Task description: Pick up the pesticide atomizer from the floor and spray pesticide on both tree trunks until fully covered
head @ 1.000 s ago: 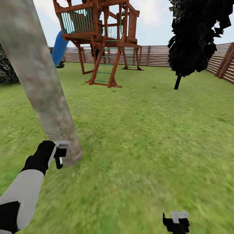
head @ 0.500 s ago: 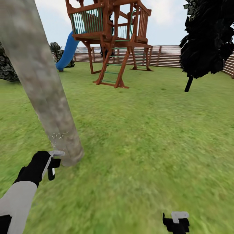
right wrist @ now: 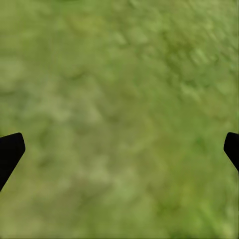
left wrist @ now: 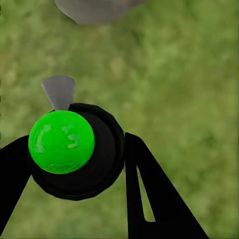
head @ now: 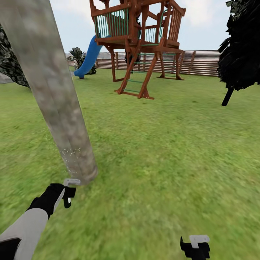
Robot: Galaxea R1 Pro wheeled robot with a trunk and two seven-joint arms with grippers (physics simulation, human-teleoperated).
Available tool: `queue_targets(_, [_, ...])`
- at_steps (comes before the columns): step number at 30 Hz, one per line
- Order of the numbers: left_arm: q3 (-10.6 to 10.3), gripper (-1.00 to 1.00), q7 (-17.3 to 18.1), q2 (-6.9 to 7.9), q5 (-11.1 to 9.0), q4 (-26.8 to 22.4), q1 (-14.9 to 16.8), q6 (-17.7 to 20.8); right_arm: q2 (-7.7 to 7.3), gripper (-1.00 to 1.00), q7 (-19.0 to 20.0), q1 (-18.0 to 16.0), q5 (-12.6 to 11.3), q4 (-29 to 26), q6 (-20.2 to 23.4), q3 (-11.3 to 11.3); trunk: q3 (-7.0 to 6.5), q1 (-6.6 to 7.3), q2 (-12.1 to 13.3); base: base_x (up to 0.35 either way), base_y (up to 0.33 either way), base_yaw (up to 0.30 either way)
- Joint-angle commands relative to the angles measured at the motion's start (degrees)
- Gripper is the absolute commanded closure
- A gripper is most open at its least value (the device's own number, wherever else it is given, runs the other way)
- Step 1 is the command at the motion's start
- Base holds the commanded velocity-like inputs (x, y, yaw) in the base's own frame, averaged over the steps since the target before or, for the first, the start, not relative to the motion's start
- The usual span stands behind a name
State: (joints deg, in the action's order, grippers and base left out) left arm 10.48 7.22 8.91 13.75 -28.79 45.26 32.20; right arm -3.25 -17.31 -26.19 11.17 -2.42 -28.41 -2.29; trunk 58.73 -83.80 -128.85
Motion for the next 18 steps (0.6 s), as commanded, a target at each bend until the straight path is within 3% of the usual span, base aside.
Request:
queue_targets(1, [0.03,1.0,0.0,0.15,-0.03,-0.02,0.0,-0.01,0.0,-1.0,0.0,0.0,-0.01,0.02,0.01,0.0,0.0,0.0,0.0,0.0,0.0,0.0])
queue_targets(10, [6.23,1.0,0.06,0.83,0.13,0.05,0.0,-2.44,0.08,-1.0,-0.08,0.0,-0.01,0.04,0.02,0.0,0.0,0.0,0.0,0.182,-0.127,0.0])
queue_targets(18, [6.84,1.0,-0.01,0.85,0.14,-0.08,0.0,-2.49,0.08,-1.0,-0.09,0.0,-0.01,0.03,0.02,0.0,0.0,0.0,0.0,0.033,-0.263,0.222])
